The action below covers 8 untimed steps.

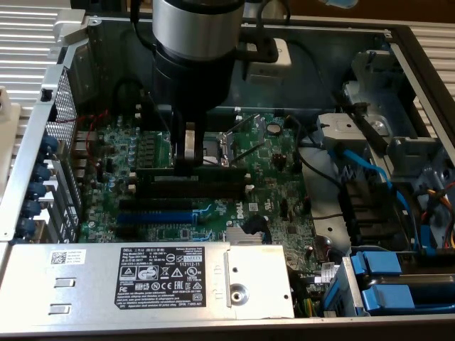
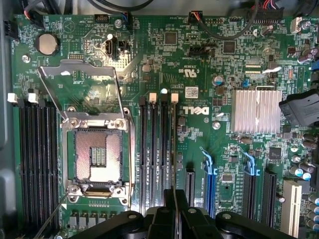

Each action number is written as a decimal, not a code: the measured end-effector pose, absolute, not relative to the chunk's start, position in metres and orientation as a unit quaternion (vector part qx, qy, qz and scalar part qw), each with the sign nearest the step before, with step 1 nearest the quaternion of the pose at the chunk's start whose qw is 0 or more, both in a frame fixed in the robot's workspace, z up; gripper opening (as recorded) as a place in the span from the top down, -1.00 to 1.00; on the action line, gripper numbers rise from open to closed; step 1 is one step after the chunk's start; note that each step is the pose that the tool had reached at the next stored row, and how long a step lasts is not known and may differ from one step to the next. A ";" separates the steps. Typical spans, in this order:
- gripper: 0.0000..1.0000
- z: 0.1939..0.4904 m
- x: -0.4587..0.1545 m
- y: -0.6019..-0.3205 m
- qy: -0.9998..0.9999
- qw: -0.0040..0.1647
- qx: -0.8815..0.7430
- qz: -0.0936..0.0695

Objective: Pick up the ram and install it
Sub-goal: 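Insert the ram into the slot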

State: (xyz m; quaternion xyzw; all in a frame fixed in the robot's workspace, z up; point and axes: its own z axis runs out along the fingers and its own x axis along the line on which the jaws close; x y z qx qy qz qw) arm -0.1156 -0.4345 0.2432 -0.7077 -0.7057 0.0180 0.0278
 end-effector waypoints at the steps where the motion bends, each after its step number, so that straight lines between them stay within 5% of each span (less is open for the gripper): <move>1: 0.76 0.243 -0.116 -0.435 -0.706 0.028 -0.708 0.018; 8: 0.76 0.243 -0.116 -0.435 -0.706 0.029 -0.708 0.017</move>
